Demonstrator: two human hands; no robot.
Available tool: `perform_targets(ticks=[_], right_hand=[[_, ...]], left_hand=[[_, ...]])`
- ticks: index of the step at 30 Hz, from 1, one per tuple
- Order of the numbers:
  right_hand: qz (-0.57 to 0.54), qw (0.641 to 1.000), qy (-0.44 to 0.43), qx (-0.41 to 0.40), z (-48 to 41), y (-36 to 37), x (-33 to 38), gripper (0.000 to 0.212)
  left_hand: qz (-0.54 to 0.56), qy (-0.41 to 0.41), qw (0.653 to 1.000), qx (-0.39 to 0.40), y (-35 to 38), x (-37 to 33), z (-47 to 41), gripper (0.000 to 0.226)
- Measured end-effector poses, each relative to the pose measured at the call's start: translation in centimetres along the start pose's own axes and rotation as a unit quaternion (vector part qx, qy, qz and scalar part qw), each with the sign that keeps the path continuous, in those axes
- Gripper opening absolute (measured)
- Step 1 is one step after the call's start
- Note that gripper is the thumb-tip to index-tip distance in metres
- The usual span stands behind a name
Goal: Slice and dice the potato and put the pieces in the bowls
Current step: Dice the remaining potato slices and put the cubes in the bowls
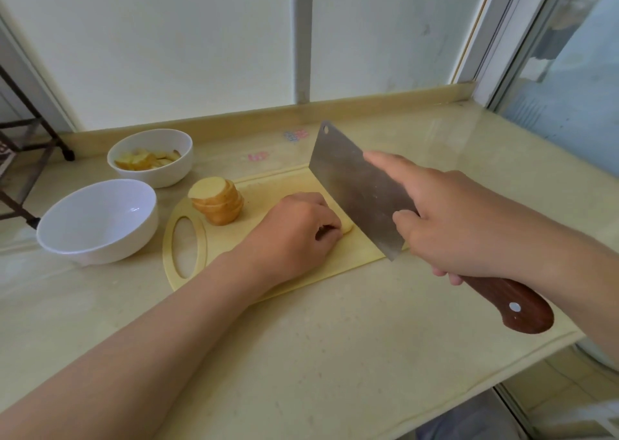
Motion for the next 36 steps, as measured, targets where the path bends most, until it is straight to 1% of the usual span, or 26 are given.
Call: perform_targets(ticks=[4, 7, 10, 14, 16, 19, 22, 25, 29, 32, 36], right_hand=[[0.028, 0.999, 0.012, 0.025, 0.3, 1.4, -0.2, 0.078], [0.037, 0.998, 0.022, 0.045, 0.7, 1.8, -0.4, 0.079], [0.059, 0.996, 0.029, 0.063, 0.0, 2.3, 0.6, 0.079], [0.061, 0.997, 0.009, 0.042, -4.1, 1.6, 2.6, 0.083], [0.027, 0.999, 0.001, 0.028, -5.4, 0.7, 2.9, 0.085], [-0.039, 0.999, -0.005, -0.006, -5.5, -0.7, 2.0, 0.083], [-0.116, 0.993, 0.003, -0.034, -4.7, -1.4, -0.5, 0.082], [-0.2, 0.978, 0.016, -0.049, -3.6, -1.1, -3.7, 0.08], [-0.3, 0.952, 0.033, -0.049, -2.9, 0.5, -7.4, 0.075], [-0.344, 0.938, 0.03, -0.038, -2.5, 2.0, -8.6, 0.072], [-0.378, 0.925, 0.02, -0.027, -2.2, 3.5, -8.9, 0.076]], left_hand=[[-0.01, 0.0, 1.0, -0.004, 0.0, -0.1, 0.1, 0.01], [0.003, 0.002, 1.0, -0.003, -0.1, 0.0, 0.1, 0.009], [0.006, 0.015, 1.0, -0.006, 0.0, -0.1, 0.1, 0.009], [-0.005, 0.019, 1.0, -0.012, 0.1, 0.1, 0.0, 0.013], [-0.011, 0.019, 1.0, -0.017, 0.1, -0.2, 0.3, 0.011], [-0.013, 0.012, 1.0, -0.024, 0.0, 0.0, 0.4, 0.012], [-0.01, 0.01, 1.0, -0.028, 0.0, 0.4, 0.3, 0.009], [-0.005, 0.008, 1.0, -0.026, 0.3, 0.6, 0.3, 0.008], [0.009, 0.001, 1.0, -0.027, 0.2, 0.7, 0.3, 0.007], [0.024, -0.01, 0.999, -0.023, 0.2, 0.9, 0.4, 0.008], [0.037, -0.013, 0.999, -0.024, 0.1, 1.0, 0.3, 0.012]])
Point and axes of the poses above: each hand's wrist, its own z-axis away from the middle knuckle, its own y-axis out of the palm, x = y × z, the point moved 10 cm from there along -z, towards the middle knuckle, and after that the axes turned 12 degrees about x, right-handed, at the moved point
